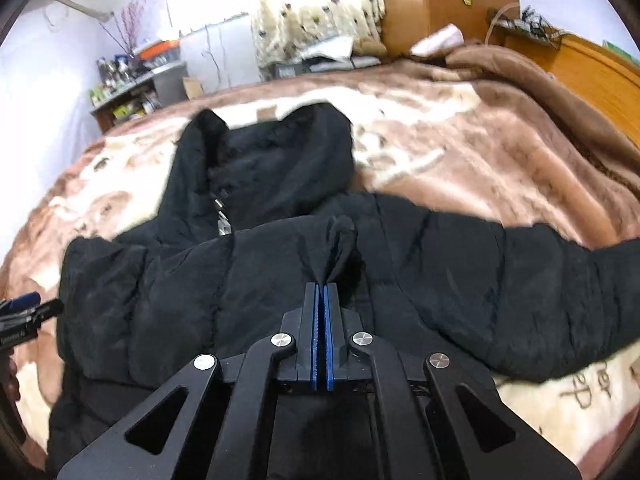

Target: Fold large clothes

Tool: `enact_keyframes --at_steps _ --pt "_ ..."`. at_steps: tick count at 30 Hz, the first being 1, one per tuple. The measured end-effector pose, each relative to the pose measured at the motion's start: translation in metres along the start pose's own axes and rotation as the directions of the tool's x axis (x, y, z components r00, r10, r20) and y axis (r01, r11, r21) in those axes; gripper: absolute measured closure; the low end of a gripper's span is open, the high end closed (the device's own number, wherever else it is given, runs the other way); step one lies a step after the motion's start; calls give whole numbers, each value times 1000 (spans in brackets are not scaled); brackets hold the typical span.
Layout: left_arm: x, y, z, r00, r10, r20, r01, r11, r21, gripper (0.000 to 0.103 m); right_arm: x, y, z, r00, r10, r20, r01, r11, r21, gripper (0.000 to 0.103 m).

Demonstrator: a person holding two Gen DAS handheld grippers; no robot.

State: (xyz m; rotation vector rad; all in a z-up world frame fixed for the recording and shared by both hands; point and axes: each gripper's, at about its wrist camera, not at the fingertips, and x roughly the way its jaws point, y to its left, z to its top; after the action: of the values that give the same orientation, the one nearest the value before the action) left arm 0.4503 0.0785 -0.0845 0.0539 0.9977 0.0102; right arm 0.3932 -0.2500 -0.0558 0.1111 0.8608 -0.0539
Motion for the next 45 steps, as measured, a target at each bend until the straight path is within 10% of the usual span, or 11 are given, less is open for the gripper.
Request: enact_keyframes --at_steps 11,19,27,45 --pt "52 11 0 994 -20 -112 7 993 -118 11 47 -10 -26 992 -74 -106 72 997 -27 100" --pt "12 9 11 1000 18 19 -16 998 -60 10 14 -8 -13 987 -159 -14 158 986 -56 86" --pt "12 0 29 996 75 48 -75 997 14 10 13 33 0 997 71 0 -70 986 -151 67" --pt "64 8 17 992 91 -92 -98 993 -73 2 74 51 -12 989 20 -149 -54 972 -228 65"
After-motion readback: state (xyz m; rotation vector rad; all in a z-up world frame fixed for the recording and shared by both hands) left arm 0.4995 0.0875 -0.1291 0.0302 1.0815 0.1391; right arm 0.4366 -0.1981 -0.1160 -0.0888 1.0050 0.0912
